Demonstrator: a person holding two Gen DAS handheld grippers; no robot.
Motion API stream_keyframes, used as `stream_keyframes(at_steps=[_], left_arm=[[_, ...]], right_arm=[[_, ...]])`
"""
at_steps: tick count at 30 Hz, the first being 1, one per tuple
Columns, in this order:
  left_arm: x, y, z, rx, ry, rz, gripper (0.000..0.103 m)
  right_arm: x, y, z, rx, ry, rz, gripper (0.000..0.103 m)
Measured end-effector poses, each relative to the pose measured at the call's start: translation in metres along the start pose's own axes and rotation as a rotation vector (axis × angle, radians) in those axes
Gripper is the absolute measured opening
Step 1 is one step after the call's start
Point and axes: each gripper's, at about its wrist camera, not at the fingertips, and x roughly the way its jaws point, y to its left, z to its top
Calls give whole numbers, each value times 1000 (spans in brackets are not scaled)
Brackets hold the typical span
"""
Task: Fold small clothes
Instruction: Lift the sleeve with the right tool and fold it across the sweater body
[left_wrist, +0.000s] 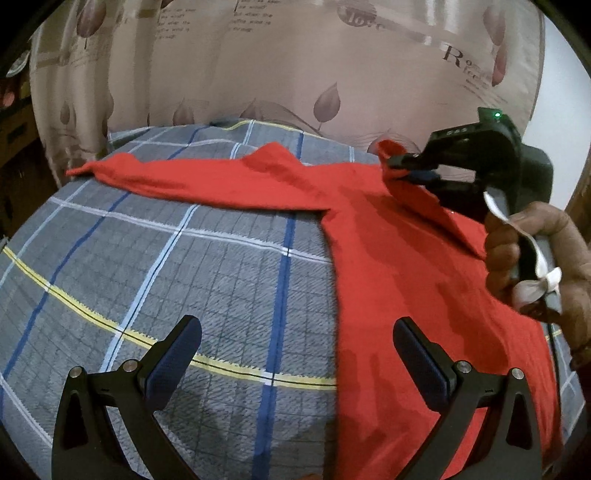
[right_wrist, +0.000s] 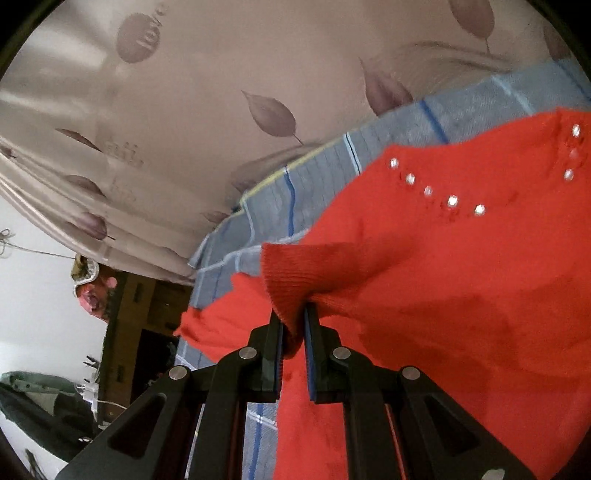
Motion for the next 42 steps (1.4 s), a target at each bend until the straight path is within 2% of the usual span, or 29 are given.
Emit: stream_keyframes(at_steps=[6,11,14,17,19,23,25,27,29,32,36,39,42], left_arm=[[6,4,-4,-15,20,-9,103],[6,5,-4,-16,23,-11,103],[7,4,-4,-10,25,-6,103],[8,3,-5,0,24,2,103],[7,2,-5,2,19,6,103],[8,2,-5,-5,27,12,103],[8,3,-5,-9,27,13,103],[6,3,-5,-5,24,18,103],[6,1,-6,4,25,23,103],[5,-4,-7,27,29,32,103],[10,-12,-9,63,42,58,103],[12,-16,-10,82,50,78,103],[13,-18,-11,96,52,91,103]], right_arm=[[23,-3,-5,4,23,-33,9],[39,-3,-17,-2,73,-39,15],[47,-3,-22,-1,101,-22,29],[40,1,-23,-42,84,27,36],[24,2,-24,-62,62,61,47],[-35,-14,-33,-63,-5,83,59],[-72,-31,-39,-72,-53,42,60],[-107,-50,-44,-91,-98,-57,60],[-148,-75,-47,-126,-163,-246,61],[-196,-112,-45,-124,-227,-453,61],[-229,-159,-35,-31,-246,-492,60],[-222,-169,-29,-30,-208,-479,60],[-209,-165,-26,-74,-207,-540,55]])
